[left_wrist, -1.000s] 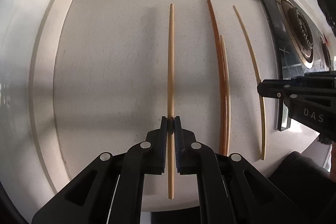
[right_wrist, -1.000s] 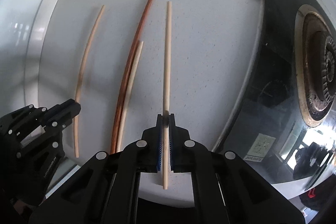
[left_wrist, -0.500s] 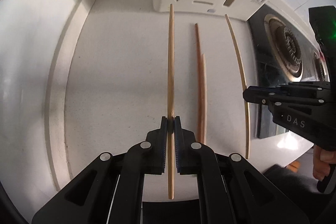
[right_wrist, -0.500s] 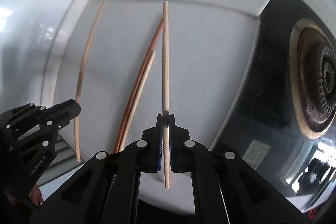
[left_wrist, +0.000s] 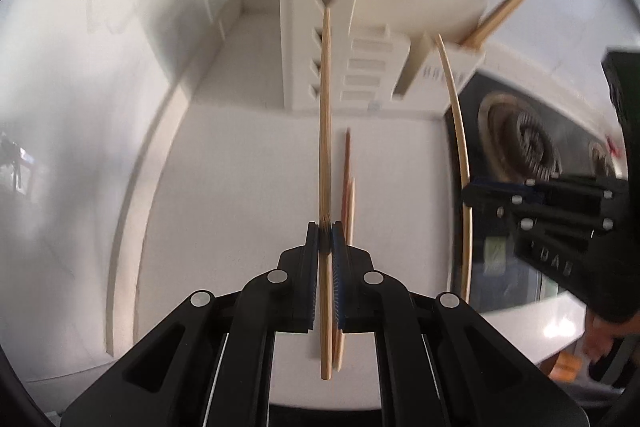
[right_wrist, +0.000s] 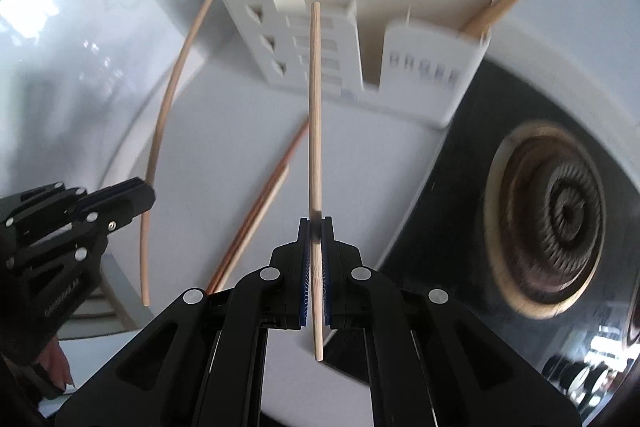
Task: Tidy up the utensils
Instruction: 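Lift both held chopsticks upright and carry them toward the white holder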
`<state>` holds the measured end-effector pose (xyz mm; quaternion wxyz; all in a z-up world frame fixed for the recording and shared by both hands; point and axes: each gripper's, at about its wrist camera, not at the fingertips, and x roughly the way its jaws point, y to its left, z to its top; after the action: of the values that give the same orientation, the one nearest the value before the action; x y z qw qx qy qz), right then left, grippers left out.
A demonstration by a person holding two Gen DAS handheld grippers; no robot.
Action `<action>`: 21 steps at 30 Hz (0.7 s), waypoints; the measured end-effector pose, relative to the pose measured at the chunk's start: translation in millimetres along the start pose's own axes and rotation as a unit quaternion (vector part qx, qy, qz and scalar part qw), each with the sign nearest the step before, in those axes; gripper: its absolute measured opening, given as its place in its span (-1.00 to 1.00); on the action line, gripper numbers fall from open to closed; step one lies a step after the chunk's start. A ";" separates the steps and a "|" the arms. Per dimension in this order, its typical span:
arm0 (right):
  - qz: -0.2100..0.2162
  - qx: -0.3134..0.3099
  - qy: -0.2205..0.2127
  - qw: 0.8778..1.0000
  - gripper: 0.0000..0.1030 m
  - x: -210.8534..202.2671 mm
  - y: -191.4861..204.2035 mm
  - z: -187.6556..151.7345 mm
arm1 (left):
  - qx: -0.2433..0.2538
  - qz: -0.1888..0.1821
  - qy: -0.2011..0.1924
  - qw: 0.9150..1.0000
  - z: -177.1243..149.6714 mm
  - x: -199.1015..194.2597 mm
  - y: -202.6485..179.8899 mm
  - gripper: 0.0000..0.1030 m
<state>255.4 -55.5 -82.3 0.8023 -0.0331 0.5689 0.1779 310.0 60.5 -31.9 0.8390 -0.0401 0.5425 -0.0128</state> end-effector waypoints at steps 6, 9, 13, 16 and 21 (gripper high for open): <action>0.008 -0.003 -0.059 0.998 -0.88 -29.6 -14.4 3.6 | -0.017 -0.007 -0.065 0.998 12.6 -20.4 -9.7 -0.89; 0.009 -0.009 -0.077 0.997 -0.88 -43.5 -16.8 -4.0 | -0.010 -0.005 -0.088 0.996 15.7 -30.6 -14.3 -0.89; 0.012 0.001 -0.103 0.995 -0.88 -55.6 -16.8 -1.5 | -0.014 -0.006 -0.106 0.994 21.6 -36.5 -10.5 -0.89; 0.013 0.010 -0.125 0.992 -0.88 -60.8 -16.2 2.3 | -0.011 -0.007 -0.121 0.993 28.1 -42.1 -10.7 -0.89; 0.015 0.025 -0.154 0.988 -0.88 -74.6 -20.0 9.6 | -0.012 -0.004 -0.144 0.990 34.5 -49.2 -9.4 -0.89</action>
<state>248.9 -90.2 -12.9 0.8782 0.0235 0.4430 0.1790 321.4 56.1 27.7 0.9078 -0.0535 0.4160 -0.0043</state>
